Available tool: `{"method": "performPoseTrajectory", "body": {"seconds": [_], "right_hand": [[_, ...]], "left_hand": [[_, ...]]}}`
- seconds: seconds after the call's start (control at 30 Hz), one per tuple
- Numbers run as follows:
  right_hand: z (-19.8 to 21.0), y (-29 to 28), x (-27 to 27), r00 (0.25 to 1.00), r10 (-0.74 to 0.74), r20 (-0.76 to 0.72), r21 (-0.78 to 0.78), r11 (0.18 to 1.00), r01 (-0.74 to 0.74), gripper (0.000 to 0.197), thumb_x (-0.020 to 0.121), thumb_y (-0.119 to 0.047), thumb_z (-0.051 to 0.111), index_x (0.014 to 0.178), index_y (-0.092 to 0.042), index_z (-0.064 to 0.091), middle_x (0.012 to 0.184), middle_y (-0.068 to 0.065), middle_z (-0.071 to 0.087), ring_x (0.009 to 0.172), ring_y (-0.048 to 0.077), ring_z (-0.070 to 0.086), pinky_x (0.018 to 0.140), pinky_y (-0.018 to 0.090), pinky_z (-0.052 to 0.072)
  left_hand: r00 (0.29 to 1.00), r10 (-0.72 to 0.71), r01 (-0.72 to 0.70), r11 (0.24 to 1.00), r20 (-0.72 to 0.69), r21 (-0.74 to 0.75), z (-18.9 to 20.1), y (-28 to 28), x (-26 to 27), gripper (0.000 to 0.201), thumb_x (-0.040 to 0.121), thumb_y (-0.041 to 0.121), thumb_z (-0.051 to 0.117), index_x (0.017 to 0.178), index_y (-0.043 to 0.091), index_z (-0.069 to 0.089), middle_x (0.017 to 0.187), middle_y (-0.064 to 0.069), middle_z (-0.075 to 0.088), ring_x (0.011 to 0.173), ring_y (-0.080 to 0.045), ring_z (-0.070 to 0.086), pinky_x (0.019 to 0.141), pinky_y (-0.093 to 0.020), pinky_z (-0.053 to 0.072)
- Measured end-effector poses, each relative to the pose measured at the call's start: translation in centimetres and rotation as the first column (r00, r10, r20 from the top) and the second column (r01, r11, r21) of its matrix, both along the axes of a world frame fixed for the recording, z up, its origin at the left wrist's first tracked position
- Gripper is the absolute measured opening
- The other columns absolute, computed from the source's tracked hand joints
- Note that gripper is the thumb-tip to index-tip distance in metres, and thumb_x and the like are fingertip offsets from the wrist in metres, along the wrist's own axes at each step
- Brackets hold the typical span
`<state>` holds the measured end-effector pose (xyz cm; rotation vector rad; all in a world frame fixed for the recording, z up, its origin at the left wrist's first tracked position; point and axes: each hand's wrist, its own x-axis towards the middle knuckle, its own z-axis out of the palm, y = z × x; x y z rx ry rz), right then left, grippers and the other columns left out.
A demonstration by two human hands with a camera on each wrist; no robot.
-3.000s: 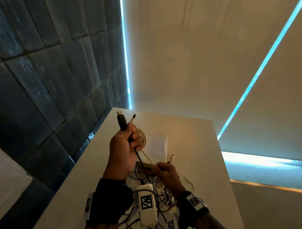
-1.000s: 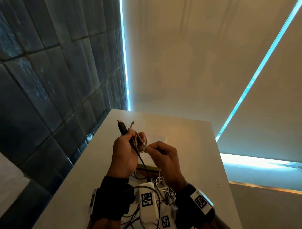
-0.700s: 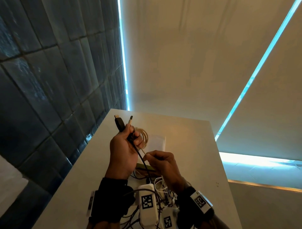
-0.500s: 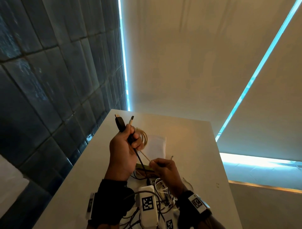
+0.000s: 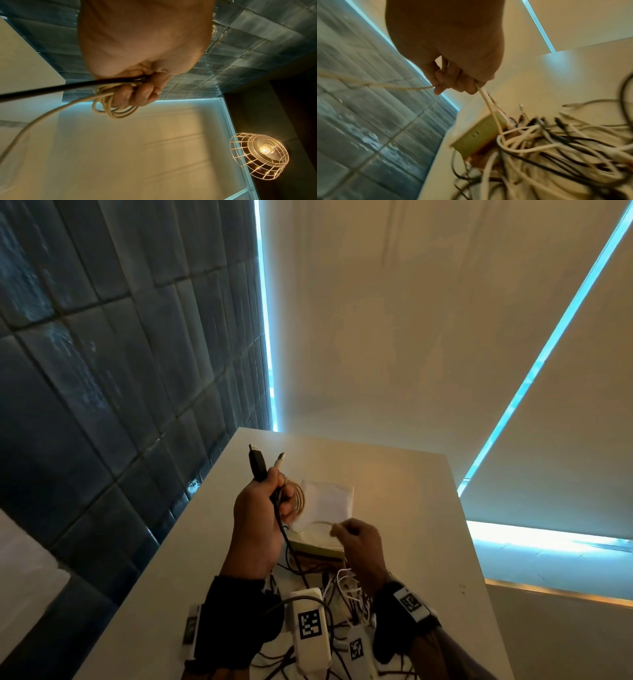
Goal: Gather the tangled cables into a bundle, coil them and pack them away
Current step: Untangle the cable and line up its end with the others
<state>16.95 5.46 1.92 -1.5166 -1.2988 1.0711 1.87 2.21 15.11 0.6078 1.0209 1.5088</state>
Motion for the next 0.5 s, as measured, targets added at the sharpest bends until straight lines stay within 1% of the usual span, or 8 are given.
{"method": "performPoseTrajectory", "body": {"seconds": [0.1,0.17,0.23,0.3,0.37,0.43,0.47,0.5], "right_hand": [[3.4,0.6,-0.4,0.992,-0.022,-0.125,0.09,0.995,0.034,0.014,0.088,-0.015,0.064,0.079,-0.007,0.07,0.064,-0.004,0.062,0.05,0.002,0.047,0.05,0.019,0.037],[5.5,0.4,-1.0,0.983,0.004,-0.185,0.165,0.986,0.027,0.012,0.089,-0.014,0.064,0.08,-0.007,0.068,0.06,-0.008,0.056,0.049,0.001,0.043,0.049,0.017,0.035],[7.5,-0.2,-1.7,0.97,0.066,-0.235,0.26,0.966,-0.003,0.011,0.09,-0.013,0.063,0.081,-0.007,0.066,0.058,-0.011,0.053,0.051,0.001,0.043,0.052,0.017,0.035],[9.2,-1.0,-2.1,0.953,0.154,-0.262,0.347,0.936,-0.056,0.01,0.091,-0.011,0.062,0.083,-0.006,0.064,0.063,-0.009,0.057,0.053,0.001,0.046,0.054,0.016,0.037],[10.5,-2.0,-2.4,0.928,0.253,-0.273,0.407,0.904,-0.127,0.01,0.092,-0.007,0.059,0.084,-0.002,0.064,0.069,-0.006,0.063,0.053,-0.001,0.051,0.054,0.011,0.039],[10.8,-2.7,-2.5,0.899,0.338,-0.279,0.427,0.882,-0.199,0.013,0.092,-0.002,0.057,0.086,0.007,0.064,0.07,0.001,0.063,0.052,-0.002,0.051,0.052,0.008,0.039],[10.6,-3.0,-2.5,0.889,0.366,-0.276,0.421,0.877,-0.231,0.014,0.092,-0.001,0.056,0.086,0.009,0.063,0.067,-0.003,0.06,0.051,-0.001,0.049,0.052,0.008,0.037],[10.3,-3.2,-2.4,0.883,0.384,-0.271,0.404,0.878,-0.258,0.014,0.093,-0.001,0.056,0.086,0.009,0.064,0.062,-0.008,0.055,0.05,-0.001,0.045,0.051,0.01,0.035]], "left_hand": [[0.999,0.025,-0.027,0.999,-0.042,-0.036,-0.3,0.0,0.2,0.037,0.1,0.02,0.039,0.065,0.012,0.048,0.054,-0.003,0.049,0.042,-0.013,0.038,0.05,-0.029,0.026],[0.999,0.033,-0.035,0.997,-0.028,-0.065,-0.5,0.0,0.4,0.035,0.101,0.02,0.039,0.068,0.01,0.047,0.055,-0.005,0.052,0.045,-0.015,0.043,0.049,-0.028,0.031],[0.999,0.046,-0.047,0.992,-0.015,-0.114,-0.7,0.0,0.7,0.031,0.101,0.021,0.04,0.074,0.008,0.049,0.058,-0.007,0.059,0.051,-0.017,0.051,0.053,-0.028,0.04],[0.997,0.037,-0.047,0.989,-0.075,-0.144,-0.8,-0.1,0.9,0.028,0.101,0.022,0.04,0.081,0.007,0.053,0.057,-0.004,0.066,0.058,-0.019,0.057,0.059,-0.029,0.043],[0.995,0.043,-0.056,0.988,-0.092,-0.147,-0.9,0.0,1.1,0.028,0.101,0.024,0.041,0.084,0.007,0.056,0.057,-0.001,0.068,0.062,-0.019,0.059,0.064,-0.031,0.045],[0.998,0.049,-0.053,0.99,-0.028,-0.133,-0.9,0.1,0.9,0.031,0.1,0.024,0.042,0.082,0.006,0.059,0.063,-0.004,0.069,0.068,-0.021,0.061,0.072,-0.034,0.047],[0.999,0.035,-0.033,0.993,0.02,-0.115,-0.7,0.1,0.7,0.031,0.1,0.024,0.041,0.082,0.006,0.058,0.067,-0.007,0.07,0.071,-0.023,0.061,0.073,-0.036,0.047],[0.997,0.014,-0.007,0.996,0.073,-0.093,-0.6,0.1,0.6,0.03,0.101,0.023,0.039,0.081,0.007,0.055,0.07,-0.009,0.07,0.071,-0.023,0.061,0.071,-0.035,0.048]]}}
